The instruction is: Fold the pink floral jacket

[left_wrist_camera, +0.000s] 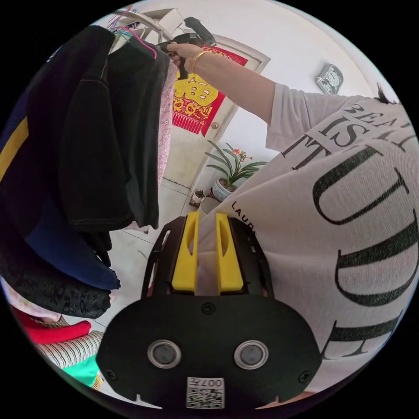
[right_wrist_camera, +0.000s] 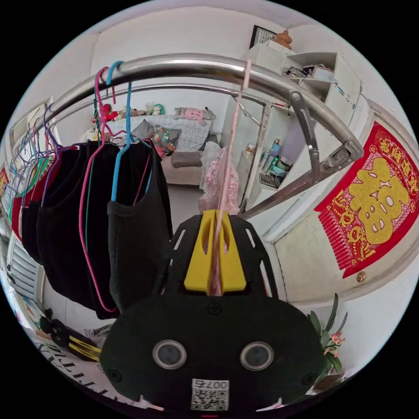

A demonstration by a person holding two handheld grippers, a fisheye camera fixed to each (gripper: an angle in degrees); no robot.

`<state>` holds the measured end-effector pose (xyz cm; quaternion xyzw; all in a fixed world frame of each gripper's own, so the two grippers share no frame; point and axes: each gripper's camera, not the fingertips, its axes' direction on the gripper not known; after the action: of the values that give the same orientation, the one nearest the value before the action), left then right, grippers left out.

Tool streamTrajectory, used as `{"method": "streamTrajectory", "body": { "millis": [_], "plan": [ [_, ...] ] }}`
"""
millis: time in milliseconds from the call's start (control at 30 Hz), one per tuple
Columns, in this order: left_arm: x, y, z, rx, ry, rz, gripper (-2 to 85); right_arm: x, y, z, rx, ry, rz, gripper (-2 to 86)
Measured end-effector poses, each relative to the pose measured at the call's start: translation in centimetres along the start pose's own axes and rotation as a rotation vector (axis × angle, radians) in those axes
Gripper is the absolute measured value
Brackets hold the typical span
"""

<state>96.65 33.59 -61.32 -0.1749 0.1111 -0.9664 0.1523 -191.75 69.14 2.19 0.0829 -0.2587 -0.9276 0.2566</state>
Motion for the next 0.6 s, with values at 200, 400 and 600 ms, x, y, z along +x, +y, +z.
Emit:
{"method": "streamTrajectory", "body": {
  "millis": [200, 400, 600],
  "plan": [
    [0.3, 0.9, -1.1, 0.061, -0.069, -0.068, 5.2, -0.3, -3.9, -3.4, 0.035, 0.091, -0.059, 0.0],
    [0.6, 0.3, -1.6, 0.098, -0.087, -0.075, 4.8, -1.0, -11.4, -5.3, -0.019, 0.053, -0.098, -0.2],
    [1.4, -1.1, -1.2, 0.06, -0.102, -0.024, 5.6, -2.0, -10.3, -2.8, -0.109, -0.014, -0.044, -0.2]
  ]
}}
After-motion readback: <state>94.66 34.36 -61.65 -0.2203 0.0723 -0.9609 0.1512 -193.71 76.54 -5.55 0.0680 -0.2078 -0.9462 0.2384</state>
